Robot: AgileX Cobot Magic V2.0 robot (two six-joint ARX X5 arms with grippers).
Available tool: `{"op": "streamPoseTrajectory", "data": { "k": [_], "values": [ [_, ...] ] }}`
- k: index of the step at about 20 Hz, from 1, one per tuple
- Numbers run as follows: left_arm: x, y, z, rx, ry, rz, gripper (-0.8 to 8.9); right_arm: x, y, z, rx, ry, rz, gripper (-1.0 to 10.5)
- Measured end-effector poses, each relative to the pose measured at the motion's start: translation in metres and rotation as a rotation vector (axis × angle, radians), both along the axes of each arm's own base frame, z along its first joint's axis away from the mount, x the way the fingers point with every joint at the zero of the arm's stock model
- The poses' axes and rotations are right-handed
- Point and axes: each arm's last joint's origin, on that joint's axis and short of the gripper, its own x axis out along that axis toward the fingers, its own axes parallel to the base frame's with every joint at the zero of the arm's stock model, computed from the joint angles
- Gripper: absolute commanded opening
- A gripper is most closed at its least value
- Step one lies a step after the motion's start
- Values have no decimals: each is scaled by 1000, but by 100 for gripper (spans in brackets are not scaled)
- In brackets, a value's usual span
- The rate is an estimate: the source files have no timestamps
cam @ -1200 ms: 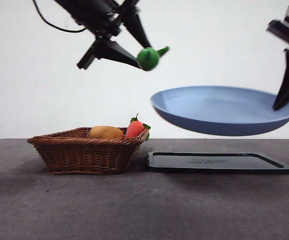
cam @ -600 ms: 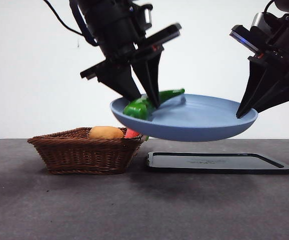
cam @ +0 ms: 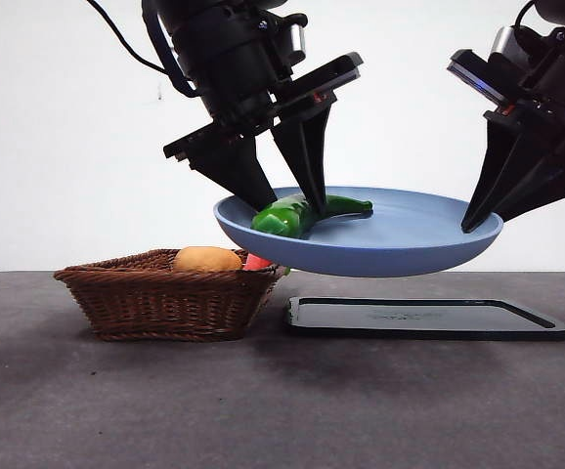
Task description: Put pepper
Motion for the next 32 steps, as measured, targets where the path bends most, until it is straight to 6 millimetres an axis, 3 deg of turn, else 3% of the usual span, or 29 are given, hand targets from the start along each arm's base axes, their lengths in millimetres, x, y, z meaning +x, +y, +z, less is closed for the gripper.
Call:
{"op": "streamPoseTrajectory", "data": {
  "k": [3, 9, 13, 18, 22, 26, 29, 32],
  "values": [
    [-4, 3, 4, 7, 9, -1, 276, -1, 0, -1, -4, 16, 0, 5],
    [-21, 19, 35, -6, -32, -31, 275, -2, -2, -2, -36, 29, -21, 5],
    [-41, 37, 71, -55, -118, -57, 272, 5, -16, -3, -42, 15, -93, 5],
    [-76, 68, 120, -157, -257, -66, 272, 46, -45, -12, -50, 68, -220, 5],
    [-99, 89, 144, -222, -336, -63, 272, 90, -51, -15, -50, 77, -249, 5],
    [-106, 95, 149, -234, -351, -62, 272, 124, -54, -36, -57, 123, -259, 5],
    [-106, 95, 149, -233, -351, -62, 272, 133, -57, -58, -63, 164, -268, 5],
    [-106, 95, 149, -232, -353, -60, 272, 136, -61, -65, -57, 178, -274, 5]
  ]
}}
